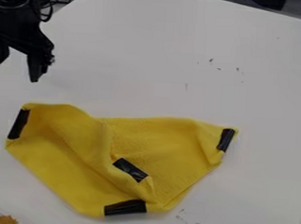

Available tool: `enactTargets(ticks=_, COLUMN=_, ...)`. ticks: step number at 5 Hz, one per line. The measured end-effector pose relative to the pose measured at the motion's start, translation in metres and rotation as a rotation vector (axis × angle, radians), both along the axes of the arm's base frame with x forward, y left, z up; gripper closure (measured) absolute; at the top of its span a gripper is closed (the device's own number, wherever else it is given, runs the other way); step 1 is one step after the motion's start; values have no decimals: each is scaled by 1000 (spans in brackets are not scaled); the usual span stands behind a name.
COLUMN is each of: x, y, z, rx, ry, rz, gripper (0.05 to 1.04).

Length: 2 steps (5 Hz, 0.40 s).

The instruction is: Unfold the cloth from the right side to left

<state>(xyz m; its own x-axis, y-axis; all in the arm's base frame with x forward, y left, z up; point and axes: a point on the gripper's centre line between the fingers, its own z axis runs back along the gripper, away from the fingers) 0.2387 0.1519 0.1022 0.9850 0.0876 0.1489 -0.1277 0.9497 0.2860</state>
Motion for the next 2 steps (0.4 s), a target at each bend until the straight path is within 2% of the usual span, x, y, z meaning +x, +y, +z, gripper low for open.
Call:
enactTargets(ticks=1, x=7, y=-42, z=1, rx=-52, ry=-75, rz=-48, gripper=84)
enactTargets(ticks=2, x=15, y=-60, z=-6, rx=-112, ry=-99, rz=-57, gripper=84)
